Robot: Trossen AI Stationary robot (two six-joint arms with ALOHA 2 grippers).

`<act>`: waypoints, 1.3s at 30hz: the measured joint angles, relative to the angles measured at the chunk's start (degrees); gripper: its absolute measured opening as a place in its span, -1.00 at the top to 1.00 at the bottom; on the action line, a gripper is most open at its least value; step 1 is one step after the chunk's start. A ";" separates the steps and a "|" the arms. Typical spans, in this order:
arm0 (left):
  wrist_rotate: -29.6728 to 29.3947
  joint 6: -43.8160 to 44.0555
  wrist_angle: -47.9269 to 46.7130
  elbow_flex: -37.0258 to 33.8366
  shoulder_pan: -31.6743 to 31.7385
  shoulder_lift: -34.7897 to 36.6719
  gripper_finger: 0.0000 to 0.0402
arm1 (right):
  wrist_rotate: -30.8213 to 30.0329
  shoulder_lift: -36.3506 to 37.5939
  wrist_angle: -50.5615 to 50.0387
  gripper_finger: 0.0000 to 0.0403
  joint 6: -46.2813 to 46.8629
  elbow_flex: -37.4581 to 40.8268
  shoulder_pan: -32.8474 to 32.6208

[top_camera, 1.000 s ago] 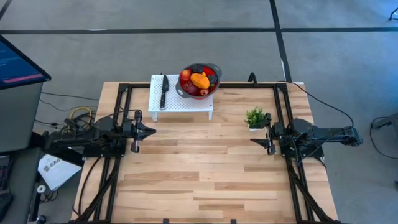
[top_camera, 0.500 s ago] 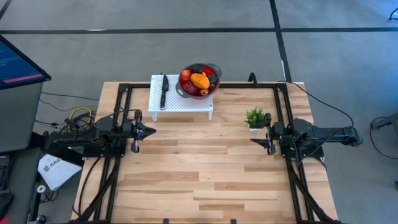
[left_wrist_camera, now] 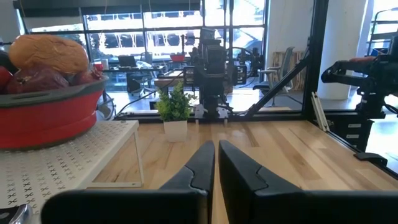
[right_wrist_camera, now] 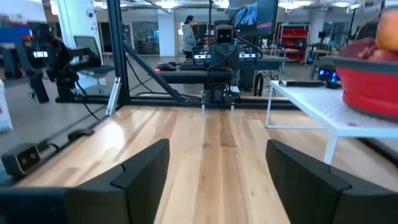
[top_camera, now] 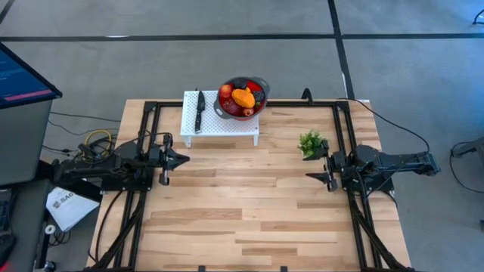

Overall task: Pick & Place Fruit
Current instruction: Return to Home Position

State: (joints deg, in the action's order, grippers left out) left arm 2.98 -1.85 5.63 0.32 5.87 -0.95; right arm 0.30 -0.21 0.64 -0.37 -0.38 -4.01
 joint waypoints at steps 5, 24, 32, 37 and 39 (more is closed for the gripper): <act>0.00 0.00 0.05 0.00 0.00 0.00 0.91 | -0.03 0.00 -0.02 0.15 -4.37 0.00 0.00; 0.00 0.00 0.53 0.02 0.00 0.00 0.91 | 0.06 0.02 -0.17 0.99 -3.05 -0.02 -0.11; 0.00 0.00 0.86 0.02 -0.02 0.00 0.91 | -0.07 0.04 -0.17 1.00 -2.61 -0.03 -0.07; 0.00 0.00 0.88 0.02 -0.01 0.00 0.91 | -0.07 -0.19 -0.19 0.98 -2.61 -0.04 -0.07; 0.00 0.02 0.88 0.02 -0.02 0.00 0.91 | -0.09 -0.18 -0.20 0.96 -2.61 -0.04 -0.09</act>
State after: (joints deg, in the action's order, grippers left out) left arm 2.98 -1.83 6.50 0.34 5.85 -0.95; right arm 0.21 -0.39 0.45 -2.98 -0.43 -4.10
